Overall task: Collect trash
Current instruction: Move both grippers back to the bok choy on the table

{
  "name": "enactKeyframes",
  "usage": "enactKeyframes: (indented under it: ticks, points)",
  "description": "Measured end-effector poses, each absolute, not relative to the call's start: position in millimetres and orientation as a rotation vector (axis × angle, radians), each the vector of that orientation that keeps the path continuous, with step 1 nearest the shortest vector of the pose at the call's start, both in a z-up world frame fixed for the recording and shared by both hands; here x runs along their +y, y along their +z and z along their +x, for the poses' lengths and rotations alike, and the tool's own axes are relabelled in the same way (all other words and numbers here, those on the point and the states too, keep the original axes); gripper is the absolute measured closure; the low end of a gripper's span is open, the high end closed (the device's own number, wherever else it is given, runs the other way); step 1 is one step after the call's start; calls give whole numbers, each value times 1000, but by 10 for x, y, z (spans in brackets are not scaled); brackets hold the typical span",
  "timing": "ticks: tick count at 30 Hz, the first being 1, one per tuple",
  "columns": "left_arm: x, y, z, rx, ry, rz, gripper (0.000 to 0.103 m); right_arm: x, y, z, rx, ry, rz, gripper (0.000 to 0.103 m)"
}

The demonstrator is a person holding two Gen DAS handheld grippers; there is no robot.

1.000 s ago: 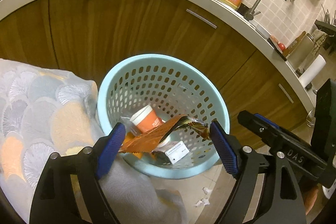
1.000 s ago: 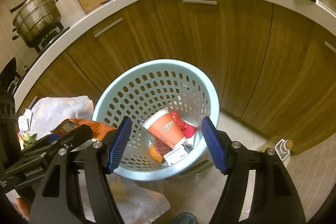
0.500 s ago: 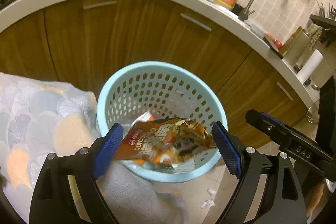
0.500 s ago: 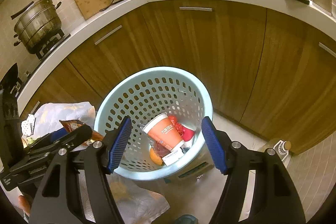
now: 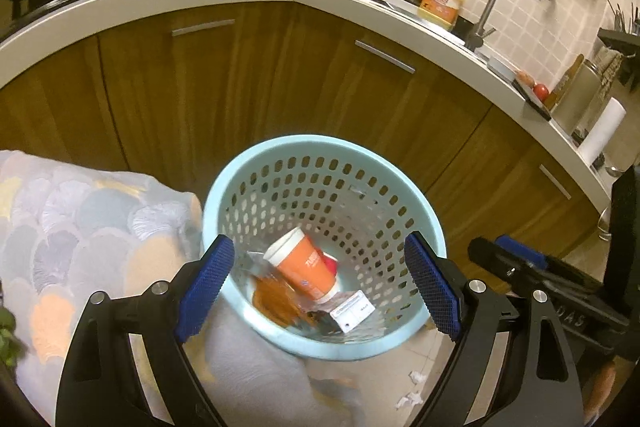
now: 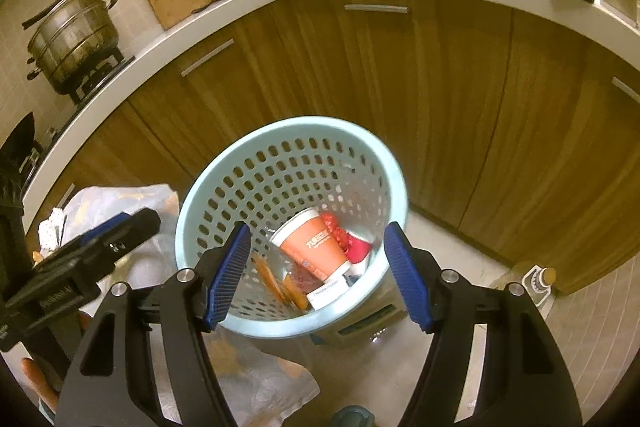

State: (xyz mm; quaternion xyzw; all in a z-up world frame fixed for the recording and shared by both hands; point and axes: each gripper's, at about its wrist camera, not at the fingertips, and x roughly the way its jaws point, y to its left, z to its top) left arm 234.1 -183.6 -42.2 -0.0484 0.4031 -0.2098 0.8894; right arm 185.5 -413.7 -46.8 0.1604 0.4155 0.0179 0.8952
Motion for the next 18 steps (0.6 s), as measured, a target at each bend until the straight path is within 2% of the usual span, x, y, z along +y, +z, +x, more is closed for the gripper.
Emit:
enactKeyframes:
  ticks: [7, 18]
  points:
    - [-1417, -209, 2029, 754, -316, -130, 18, -3735, -436, 1878, 850, 126, 280, 38]
    - [143, -26, 1118, 693, 120, -164, 18, -2319, -154, 1816, 812, 406, 119, 38]
